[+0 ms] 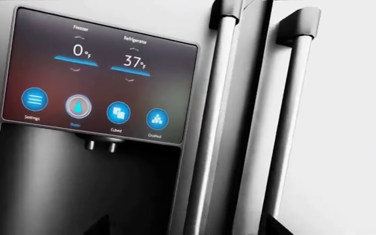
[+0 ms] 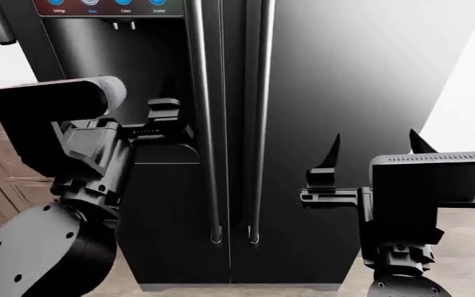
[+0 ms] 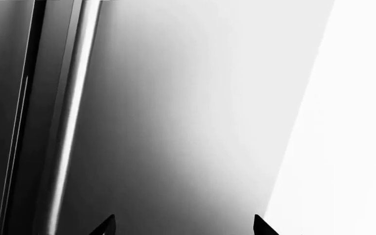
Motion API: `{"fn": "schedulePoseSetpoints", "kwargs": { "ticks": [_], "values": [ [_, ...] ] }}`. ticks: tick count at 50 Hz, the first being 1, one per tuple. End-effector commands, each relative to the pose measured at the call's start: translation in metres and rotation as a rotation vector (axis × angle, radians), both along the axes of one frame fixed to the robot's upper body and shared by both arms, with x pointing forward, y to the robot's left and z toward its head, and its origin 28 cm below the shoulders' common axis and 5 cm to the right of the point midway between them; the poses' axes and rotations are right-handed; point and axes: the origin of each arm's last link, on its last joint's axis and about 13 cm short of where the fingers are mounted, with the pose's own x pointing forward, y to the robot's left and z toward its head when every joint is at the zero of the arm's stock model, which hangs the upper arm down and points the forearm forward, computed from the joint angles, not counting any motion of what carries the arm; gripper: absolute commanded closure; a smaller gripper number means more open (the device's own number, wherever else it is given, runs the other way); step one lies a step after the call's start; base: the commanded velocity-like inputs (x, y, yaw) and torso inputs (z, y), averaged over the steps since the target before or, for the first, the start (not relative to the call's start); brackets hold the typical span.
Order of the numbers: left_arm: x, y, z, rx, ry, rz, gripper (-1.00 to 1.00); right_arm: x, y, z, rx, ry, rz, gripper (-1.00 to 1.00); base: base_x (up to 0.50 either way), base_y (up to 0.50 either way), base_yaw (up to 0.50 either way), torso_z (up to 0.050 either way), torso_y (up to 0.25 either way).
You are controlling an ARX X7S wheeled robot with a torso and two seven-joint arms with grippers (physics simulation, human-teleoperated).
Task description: Open the fridge door
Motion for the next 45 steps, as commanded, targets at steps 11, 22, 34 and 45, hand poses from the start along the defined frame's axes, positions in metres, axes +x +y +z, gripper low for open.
{"fn": "schedulePoseSetpoints", "kwargs": {
  "ticks": [11,22,34,45],
  "values": [
    [0.038,-0.046,0.041,-0.031,0.012,-0.076,-1.0,0.003,-0.003,-0.003,0.038,0.024,0.002,-1.0,0.0,0.0,0.0,0.0,0.0],
    [0.067,-0.068,0.056,0.014,0.012,-0.072,-1.0,0.005,-0.002,-0.003,0.039,0.031,0.015,-1.0,0.0,0.0,0.0,0.0,0.0],
    [0.106,-0.075,0.076,0.037,0.067,0.026,-1.0,0.005,-0.002,-0.002,0.042,0.031,0.026,-1.0,0.0,0.0,0.0,0.0,0.0],
    [0.132,-0.076,0.069,0.052,0.101,0.092,-1.0,0.005,-0.003,-0.002,0.042,0.036,0.02,-1.0,0.0,0.0,0.0,0.0,0.0]
  ]
}}
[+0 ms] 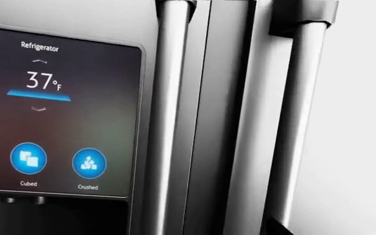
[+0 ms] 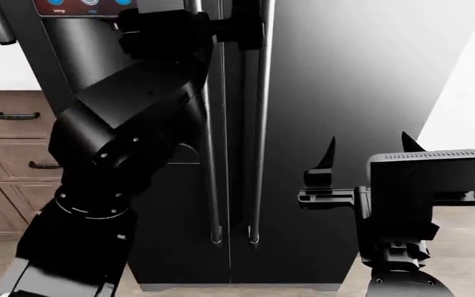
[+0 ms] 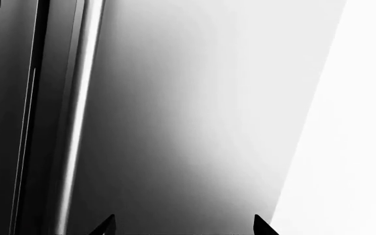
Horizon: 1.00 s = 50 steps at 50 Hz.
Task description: Open the fridge door
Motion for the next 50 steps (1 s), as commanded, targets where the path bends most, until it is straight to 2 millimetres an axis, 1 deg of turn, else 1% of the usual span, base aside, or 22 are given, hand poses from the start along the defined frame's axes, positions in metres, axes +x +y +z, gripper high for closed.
{"fn": "schedulePoseSetpoints", "kwargs": {
  "ticks": [1,6,11,17,28,38,50],
  "values": [
    [0.029,-0.003,-0.003,-0.008,0.015,0.058,-1.0,0.001,-0.002,0.0,0.02,0.003,-0.007,-1.0,0.0,0.0,0.0,0.0,0.0],
    [0.039,-0.003,-0.006,0.006,0.027,0.078,-1.0,0.001,-0.002,0.001,0.02,0.004,-0.008,-1.0,0.0,0.0,0.0,0.0,0.0],
    [0.043,-0.002,-0.011,0.011,0.043,0.093,-1.0,0.002,-0.002,-0.001,0.022,0.006,-0.006,-1.0,0.0,0.0,0.0,0.0,0.0],
    [0.048,-0.001,-0.012,0.012,0.05,0.11,-1.0,0.003,-0.002,-0.001,0.022,0.009,-0.004,-1.0,0.0,0.0,0.0,0.0,0.0],
    [0.064,-0.006,-0.015,0.03,0.059,0.151,-1.0,0.003,-0.002,-0.003,0.028,0.011,0.001,-1.0,0.0,0.0,0.0,0.0,0.0],
    [0.067,-0.01,-0.016,0.056,0.039,0.164,-1.0,0.003,-0.002,-0.003,0.026,0.011,0.002,-1.0,0.0,0.0,0.0,0.0,0.0],
    [0.079,-0.008,-0.017,0.064,0.045,0.207,-1.0,0.004,-0.002,-0.004,0.027,0.013,0.005,-1.0,0.0,0.0,0.0,0.0,0.0]
  ]
}}
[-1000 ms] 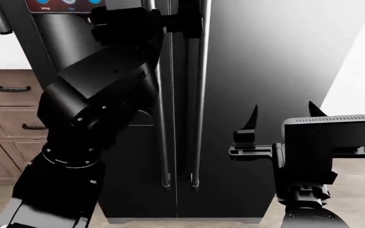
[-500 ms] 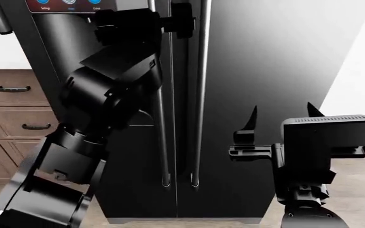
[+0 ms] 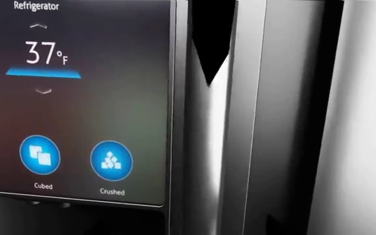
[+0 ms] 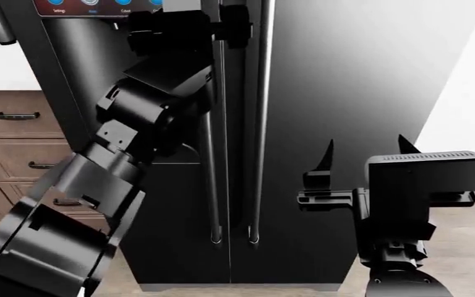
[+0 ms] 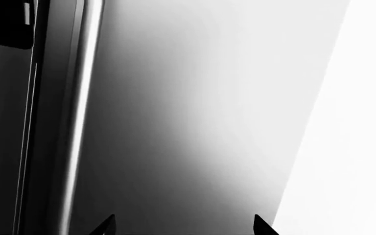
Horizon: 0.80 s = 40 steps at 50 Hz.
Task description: Open the fridge door
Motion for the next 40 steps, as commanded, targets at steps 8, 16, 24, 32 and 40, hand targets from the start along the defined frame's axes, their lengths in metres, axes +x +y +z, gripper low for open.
{"fn": "schedulePoseSetpoints", "kwargs": {
  "ticks": [8,16,24,32,40],
  "values": [
    [0.0162,-0.0031,-0.0022,-0.017,-0.004,0.029,-1.0,0.0022,-0.0011,-0.0008,0.021,0.003,-0.002,-1.0,0.0,0.0,0.0,0.0,0.0],
    [0.0207,0.0003,-0.0059,-0.013,0.005,0.055,-1.0,0.0021,-0.001,-0.0007,0.021,0.003,-0.002,-1.0,0.0,0.0,0.0,0.0,0.0],
    [0.0214,0.001,-0.0072,-0.012,0.003,0.069,1.0,0.0019,-0.0015,-0.0012,0.022,0.005,-0.001,-1.0,0.0,0.0,0.0,0.0,0.0],
    [0.0212,0.0004,-0.005,-0.018,-0.006,0.058,1.0,0.0014,-0.0016,-0.0022,0.021,0.007,-0.002,-1.0,0.0,0.0,0.0,0.0,0.0],
    [0.0218,0.0015,-0.0035,-0.029,-0.014,0.061,1.0,0.0017,-0.001,-0.0024,0.019,0.009,0.0,-1.0,0.0,0.0,0.0,0.0,0.0]
  ]
}}
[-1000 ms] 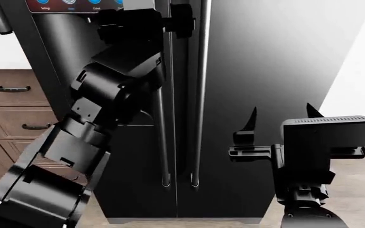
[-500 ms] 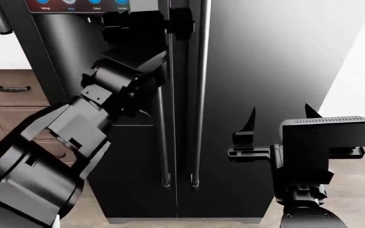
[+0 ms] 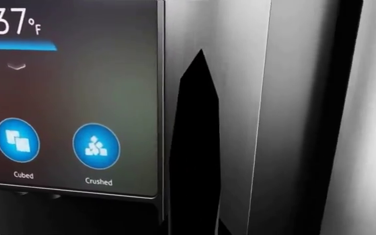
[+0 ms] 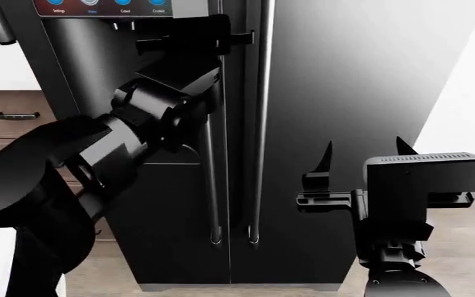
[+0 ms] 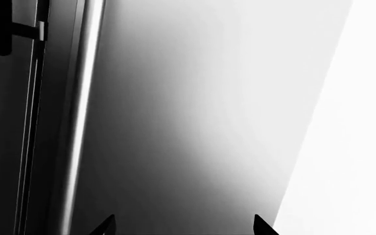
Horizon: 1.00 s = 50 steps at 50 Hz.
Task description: Open the fridge door
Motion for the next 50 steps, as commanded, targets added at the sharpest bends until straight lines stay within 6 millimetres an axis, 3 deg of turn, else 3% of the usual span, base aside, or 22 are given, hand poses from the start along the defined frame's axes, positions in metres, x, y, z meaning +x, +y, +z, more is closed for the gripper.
{"fn": "schedulePoseSetpoints", "kwargs": {
  "ticks": [1,11,20,30,41,47,50],
  "values": [
    [0.006,0.008,0.009,-0.046,-0.049,0.039,1.0,0.001,-0.001,0.0,0.018,0.0,-0.004,-1.0,0.0,0.0,0.0,0.0,0.0],
    [0.005,0.015,0.025,-0.124,-0.074,0.014,1.0,-0.001,-0.001,-0.001,0.022,-0.008,-0.009,-1.0,0.0,0.0,0.0,0.0,0.0],
    [-0.033,0.031,0.057,-0.216,-0.155,-0.116,1.0,-0.003,-0.001,0.002,0.023,-0.024,-0.011,-1.0,0.0,0.0,0.0,0.0,0.0],
    [-0.06,0.058,0.087,-0.304,-0.232,-0.165,1.0,-0.004,0.0,0.002,0.02,-0.027,-0.008,-1.0,0.0,0.0,0.0,0.0,0.005],
    [-0.093,0.091,0.14,-0.431,-0.356,-0.202,1.0,-0.006,0.0,0.005,0.017,-0.04,-0.007,-1.0,0.0,0.0,0.0,0.001,0.007],
    [-0.114,0.111,0.143,-0.48,-0.373,-0.229,1.0,-0.008,0.0,0.005,0.022,-0.051,-0.011,-1.0,0.0,0.0,0.0,0.004,0.008],
    [-0.115,0.121,0.14,-0.487,-0.362,-0.214,1.0,-0.009,0.0,0.005,0.019,-0.051,-0.01,-1.0,0.0,0.0,0.0,0.003,0.007]
  ]
}}
